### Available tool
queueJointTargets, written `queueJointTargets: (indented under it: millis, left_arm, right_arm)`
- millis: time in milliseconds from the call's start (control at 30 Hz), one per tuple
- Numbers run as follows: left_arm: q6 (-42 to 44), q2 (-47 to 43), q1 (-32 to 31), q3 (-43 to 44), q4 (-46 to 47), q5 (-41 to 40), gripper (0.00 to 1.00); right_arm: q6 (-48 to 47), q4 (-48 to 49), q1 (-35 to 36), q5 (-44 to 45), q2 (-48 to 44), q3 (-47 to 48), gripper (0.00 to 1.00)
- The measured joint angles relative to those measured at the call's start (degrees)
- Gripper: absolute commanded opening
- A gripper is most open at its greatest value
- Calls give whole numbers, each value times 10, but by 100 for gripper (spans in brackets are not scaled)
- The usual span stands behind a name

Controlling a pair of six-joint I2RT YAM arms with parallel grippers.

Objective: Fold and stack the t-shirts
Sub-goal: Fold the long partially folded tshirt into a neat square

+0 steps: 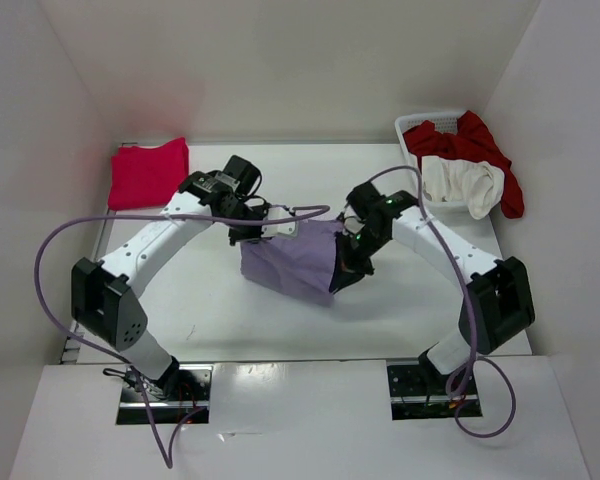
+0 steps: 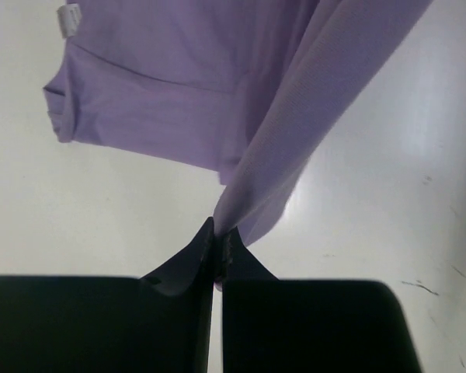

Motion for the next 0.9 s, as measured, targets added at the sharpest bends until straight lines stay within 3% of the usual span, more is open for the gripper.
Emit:
queueJointTargets:
  millis: [133,267,733,900]
  left_arm:
    - [-20,43,4,5,58,-12,0]
    - [-43,72,4,6,118,-29,0]
    - [-135,94,9,24,266,-103,0]
    - [-147,94,10,9,317,-126,3]
  right_arm:
    - [-36,-4,-90,3,26,37,0]
    - [-66,-2,-126,-2,71,53,0]
    - [-104,-4,-189,-10,172,234,0]
    - [-104,-2,-193,-17,208,256,0]
